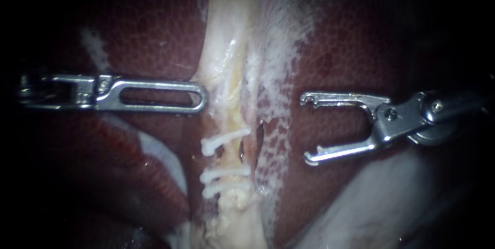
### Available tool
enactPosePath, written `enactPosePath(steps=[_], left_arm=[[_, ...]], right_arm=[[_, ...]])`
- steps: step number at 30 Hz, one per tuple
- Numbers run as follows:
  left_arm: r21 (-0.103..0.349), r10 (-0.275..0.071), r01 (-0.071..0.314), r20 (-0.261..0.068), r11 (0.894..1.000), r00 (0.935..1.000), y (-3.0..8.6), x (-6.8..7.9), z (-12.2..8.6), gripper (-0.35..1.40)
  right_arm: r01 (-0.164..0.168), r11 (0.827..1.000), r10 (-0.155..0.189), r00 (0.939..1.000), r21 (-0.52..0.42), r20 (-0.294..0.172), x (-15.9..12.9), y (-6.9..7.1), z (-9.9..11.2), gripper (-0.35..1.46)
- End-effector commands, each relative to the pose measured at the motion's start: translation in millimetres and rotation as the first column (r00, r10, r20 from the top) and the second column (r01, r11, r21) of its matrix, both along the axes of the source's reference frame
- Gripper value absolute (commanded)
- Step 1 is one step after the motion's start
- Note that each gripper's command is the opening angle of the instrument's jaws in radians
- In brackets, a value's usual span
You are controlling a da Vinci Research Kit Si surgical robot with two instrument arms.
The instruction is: Going back third clip left tube
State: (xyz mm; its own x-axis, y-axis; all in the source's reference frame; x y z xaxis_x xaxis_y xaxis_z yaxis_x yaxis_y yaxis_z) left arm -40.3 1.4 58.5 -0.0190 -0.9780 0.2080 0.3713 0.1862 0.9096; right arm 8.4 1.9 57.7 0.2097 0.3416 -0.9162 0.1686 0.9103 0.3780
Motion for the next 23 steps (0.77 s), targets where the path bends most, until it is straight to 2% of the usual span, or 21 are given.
enactPosePath(steps=[1, 23], left_arm=[[0.002, 0.002, -0.002, 0.000, 1.000, 1.0000, 0.0, -0.1, 0.0, -0.35], [0.003, 0.007, -0.007, 0.000, 1.000, 1.0000, -0.1, -0.5, 0.2, -0.35]], right_arm=[[0.000, 1.000, 0.000, 1.0000, 0.000, 0.000, 0.0, 0.0, 0.0, 0.60], [0.001, 1.000, -0.001, 1.0000, 0.000, 0.000, -0.1, 0.0, 0.0, 0.60]])
